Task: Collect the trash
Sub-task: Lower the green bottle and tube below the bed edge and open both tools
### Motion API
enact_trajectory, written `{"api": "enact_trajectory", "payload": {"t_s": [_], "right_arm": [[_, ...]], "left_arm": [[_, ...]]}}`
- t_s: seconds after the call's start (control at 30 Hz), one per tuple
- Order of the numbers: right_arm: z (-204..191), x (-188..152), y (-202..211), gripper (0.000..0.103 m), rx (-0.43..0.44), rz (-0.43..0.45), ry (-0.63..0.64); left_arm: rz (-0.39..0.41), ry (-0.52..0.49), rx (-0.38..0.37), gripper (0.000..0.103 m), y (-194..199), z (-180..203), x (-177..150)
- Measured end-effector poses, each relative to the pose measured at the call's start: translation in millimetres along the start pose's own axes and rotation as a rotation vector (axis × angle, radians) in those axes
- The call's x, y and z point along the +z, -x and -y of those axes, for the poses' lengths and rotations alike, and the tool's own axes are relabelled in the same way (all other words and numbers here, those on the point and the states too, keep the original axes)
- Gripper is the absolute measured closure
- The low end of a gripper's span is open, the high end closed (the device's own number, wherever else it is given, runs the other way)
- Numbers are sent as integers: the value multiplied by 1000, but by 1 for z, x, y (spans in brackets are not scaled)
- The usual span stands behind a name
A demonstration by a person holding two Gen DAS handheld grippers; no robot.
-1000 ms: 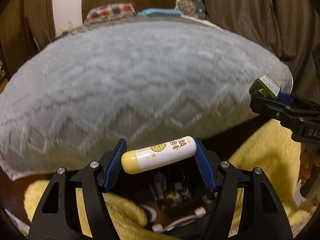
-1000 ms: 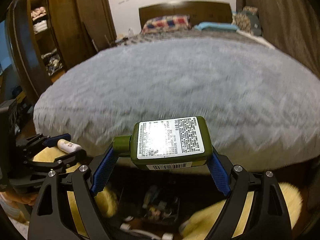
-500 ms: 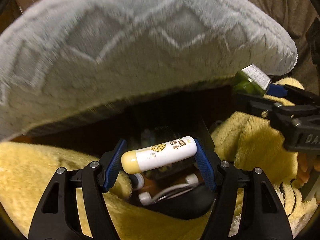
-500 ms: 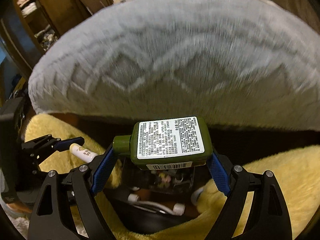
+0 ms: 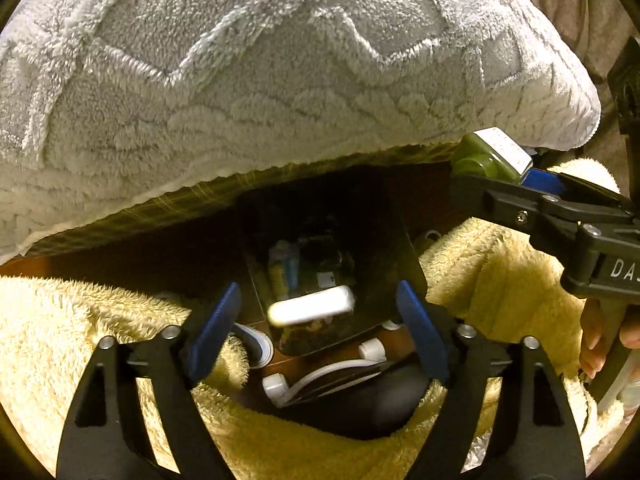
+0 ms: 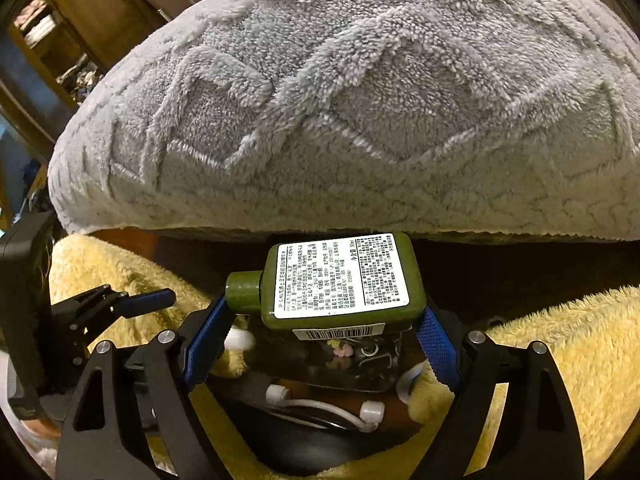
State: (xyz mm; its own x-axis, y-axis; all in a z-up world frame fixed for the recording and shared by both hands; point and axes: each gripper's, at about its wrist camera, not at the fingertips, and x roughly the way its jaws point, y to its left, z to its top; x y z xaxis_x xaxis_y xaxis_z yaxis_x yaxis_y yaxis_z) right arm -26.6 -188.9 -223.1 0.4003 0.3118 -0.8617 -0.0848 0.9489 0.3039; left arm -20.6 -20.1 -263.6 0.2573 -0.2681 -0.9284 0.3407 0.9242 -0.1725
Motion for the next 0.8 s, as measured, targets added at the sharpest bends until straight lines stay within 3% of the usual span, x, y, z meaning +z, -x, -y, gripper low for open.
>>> {"api": "enact_trajectory", "payload": {"t_s": [0.1, 0.33, 0.8], "right_arm": [[3, 3, 4, 4, -6, 14, -10], [12, 14, 25, 3, -43, 67, -25], [4, 21, 85, 3, -181, 242, 14]], "left_arm": [[6, 3, 11, 19, 3, 0, 4], [45, 3, 41, 13, 31, 2, 12], [243, -21, 159, 8, 111, 12, 26]]}}
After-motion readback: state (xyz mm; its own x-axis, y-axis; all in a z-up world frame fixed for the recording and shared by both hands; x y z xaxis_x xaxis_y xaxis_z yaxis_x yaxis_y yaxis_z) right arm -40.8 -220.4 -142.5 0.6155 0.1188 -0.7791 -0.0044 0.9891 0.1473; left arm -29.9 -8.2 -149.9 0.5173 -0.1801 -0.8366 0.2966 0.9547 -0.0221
